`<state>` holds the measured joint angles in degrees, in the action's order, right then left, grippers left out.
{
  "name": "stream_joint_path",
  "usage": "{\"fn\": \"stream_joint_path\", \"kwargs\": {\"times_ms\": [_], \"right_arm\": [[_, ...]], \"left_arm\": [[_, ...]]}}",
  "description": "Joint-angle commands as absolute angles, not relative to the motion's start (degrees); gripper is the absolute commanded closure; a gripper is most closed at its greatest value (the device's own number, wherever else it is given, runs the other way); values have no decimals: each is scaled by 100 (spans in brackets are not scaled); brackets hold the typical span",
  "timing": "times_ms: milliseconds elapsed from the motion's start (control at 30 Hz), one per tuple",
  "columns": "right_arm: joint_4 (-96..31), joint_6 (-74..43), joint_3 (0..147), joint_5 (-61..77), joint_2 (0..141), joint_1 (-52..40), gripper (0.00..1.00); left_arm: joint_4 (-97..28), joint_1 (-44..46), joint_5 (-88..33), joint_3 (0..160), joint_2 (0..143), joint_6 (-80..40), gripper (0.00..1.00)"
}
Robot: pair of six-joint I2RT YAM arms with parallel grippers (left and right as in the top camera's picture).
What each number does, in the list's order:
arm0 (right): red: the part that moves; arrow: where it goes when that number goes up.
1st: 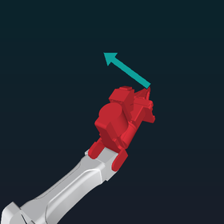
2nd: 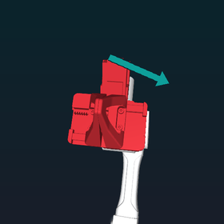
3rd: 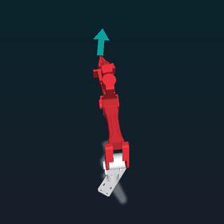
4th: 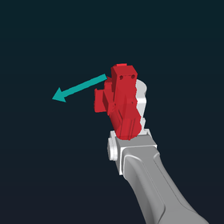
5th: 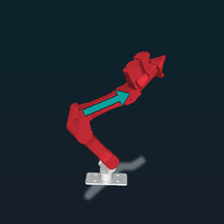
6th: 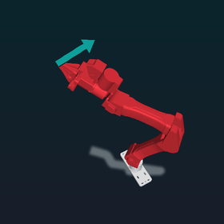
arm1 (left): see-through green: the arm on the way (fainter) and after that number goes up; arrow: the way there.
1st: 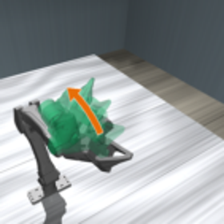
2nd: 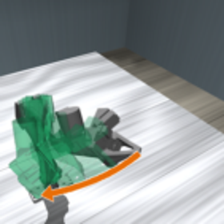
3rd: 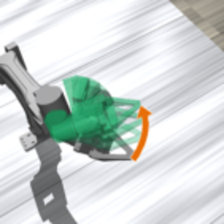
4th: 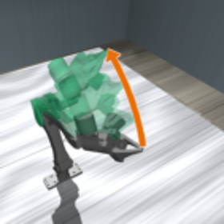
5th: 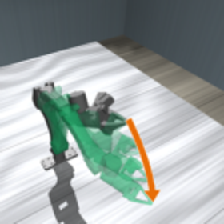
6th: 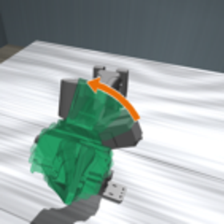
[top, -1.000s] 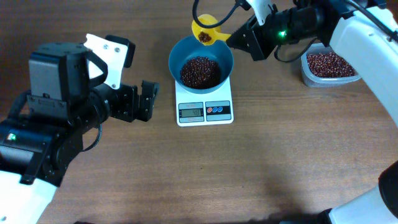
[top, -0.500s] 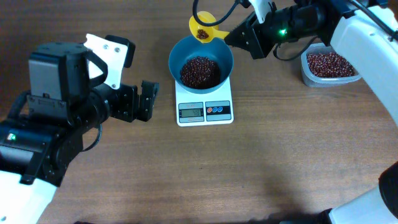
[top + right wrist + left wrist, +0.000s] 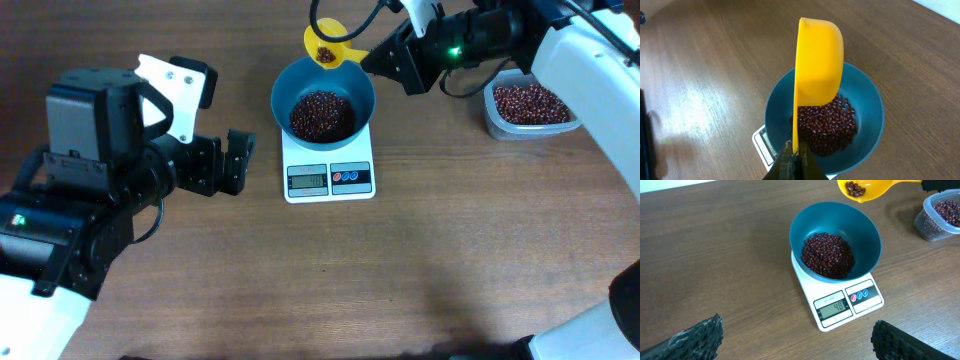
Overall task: Scoop item into bowl and weigh 50g on scale
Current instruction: 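Tilt the scoop slightly to trickle beans into the bowl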
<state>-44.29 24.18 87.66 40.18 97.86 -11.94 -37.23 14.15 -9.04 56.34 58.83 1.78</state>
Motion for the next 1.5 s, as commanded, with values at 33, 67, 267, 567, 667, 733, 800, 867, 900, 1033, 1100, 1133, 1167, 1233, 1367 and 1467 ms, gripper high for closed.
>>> {"fn": "stream_joint_path", "kwargs": {"times_ms": [33,67,267,567,667,733,800,867,900,1033,1100,1133,1167,1233,1367,1467], "right_arm": [[-4477,2462,8917,3627,9625,-1199,96],[-4462,2460,8917,3693,9623,-1199,96],[-4390,2460,8917,3763,9644,-1199,96],[-4456,2460,8914,3927,9717,-1122,96],[-4320,2460,8917,3603,9717,-1122,96],[-4353,2462,8914,3540,9714,-1085,96],[-4309,2464,8917,3959,9708,-1041,96],[-4560,2460,8917,3599,9710,-1041,96],[-4539,2462,8917,3962,9712,-1037,96],[-4547,2462,8917,3485,9712,-1044,96],[-4399,2462,8917,3964,9708,-1046,96],[-4298,2462,8917,3872,9712,-1048,96],[-4346,2460,8917,3656,9710,-1046,96],[-4274,2462,8917,3962,9714,-1048,96],[-4261,2460,8917,3726,9686,-1057,96],[-4241,2458,8917,3625,9688,-1015,96]], "left_arm": [[-3715,1393,-965,5669,5881,266,1],[-3712,1393,-965,5669,5881,266,1],[-3712,1393,-965,5669,5881,266,1],[-3712,1393,-965,5669,5881,266,1],[-3715,1393,-965,5669,5881,266,1],[-3712,1393,-965,5669,5881,266,1],[-3712,1393,-965,5669,5881,266,1],[-3712,1393,-965,5669,5881,266,1],[-3712,1393,-965,5669,5881,266,1],[-3712,1393,-965,5669,5881,266,1],[-3712,1393,-965,5669,5881,266,1],[-3715,1393,-965,5669,5881,266,1],[-3712,1393,-965,5669,5881,266,1],[-3715,1393,-965,5669,5881,266,1],[-3715,1393,-965,5669,5881,266,1],[-3712,1393,-965,5669,5881,266,1]]}}
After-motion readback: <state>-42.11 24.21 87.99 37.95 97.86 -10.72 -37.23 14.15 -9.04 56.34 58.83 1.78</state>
